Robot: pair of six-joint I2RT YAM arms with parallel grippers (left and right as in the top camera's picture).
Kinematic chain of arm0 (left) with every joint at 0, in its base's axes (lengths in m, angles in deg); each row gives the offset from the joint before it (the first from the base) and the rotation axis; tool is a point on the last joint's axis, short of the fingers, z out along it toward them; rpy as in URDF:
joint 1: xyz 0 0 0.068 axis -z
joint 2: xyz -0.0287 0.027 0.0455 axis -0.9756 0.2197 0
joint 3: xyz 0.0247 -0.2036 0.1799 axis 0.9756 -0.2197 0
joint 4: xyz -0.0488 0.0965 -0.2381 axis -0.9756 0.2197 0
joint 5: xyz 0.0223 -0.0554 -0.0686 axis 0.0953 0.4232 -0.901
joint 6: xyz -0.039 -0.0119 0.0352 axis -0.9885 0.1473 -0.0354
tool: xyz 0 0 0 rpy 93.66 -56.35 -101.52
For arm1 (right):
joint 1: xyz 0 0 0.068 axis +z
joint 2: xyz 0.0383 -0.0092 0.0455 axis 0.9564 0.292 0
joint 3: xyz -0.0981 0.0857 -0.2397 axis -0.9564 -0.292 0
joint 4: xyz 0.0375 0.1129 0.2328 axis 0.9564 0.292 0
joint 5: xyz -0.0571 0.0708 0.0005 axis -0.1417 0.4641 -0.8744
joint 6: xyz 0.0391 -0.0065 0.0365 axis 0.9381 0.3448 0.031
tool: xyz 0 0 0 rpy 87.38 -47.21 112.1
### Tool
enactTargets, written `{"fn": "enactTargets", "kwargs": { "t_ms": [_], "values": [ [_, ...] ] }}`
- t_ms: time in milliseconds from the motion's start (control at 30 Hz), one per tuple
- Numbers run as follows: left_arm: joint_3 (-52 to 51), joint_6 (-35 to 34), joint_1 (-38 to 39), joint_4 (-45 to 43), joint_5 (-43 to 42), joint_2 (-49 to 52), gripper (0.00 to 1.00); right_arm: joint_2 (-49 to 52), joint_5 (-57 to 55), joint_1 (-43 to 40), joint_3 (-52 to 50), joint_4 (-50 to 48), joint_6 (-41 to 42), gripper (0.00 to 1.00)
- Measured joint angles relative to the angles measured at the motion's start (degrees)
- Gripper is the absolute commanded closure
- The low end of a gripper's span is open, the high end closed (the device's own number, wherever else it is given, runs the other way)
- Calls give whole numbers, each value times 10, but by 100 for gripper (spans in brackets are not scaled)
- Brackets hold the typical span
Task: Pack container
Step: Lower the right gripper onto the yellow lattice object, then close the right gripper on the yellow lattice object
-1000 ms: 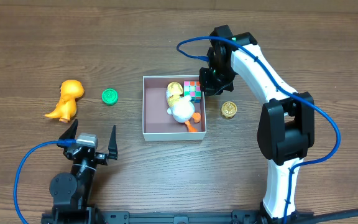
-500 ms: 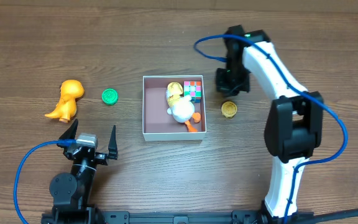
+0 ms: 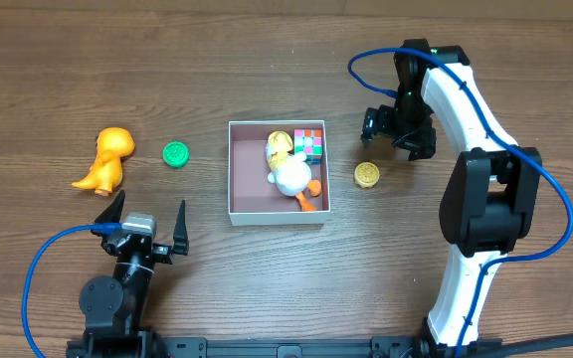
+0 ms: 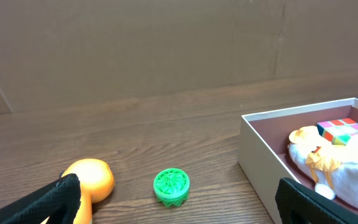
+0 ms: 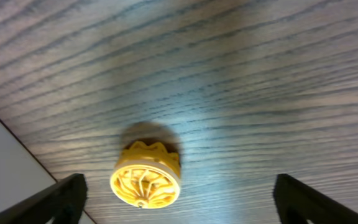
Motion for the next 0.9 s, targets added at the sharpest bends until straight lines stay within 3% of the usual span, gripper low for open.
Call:
{"fn": "enactTargets", "kwargs": {
  "t_ms": [267,567,900],
  "values": [
    [0,0,0,0,0,0,0,0,28,0,0,3,2,0],
    [0,0,0,0,0,0,0,0,-23,5,0,54,59,3],
    [0,0,0,0,0,0,0,-23,-59,71,0,122,70,2]
  ]
}}
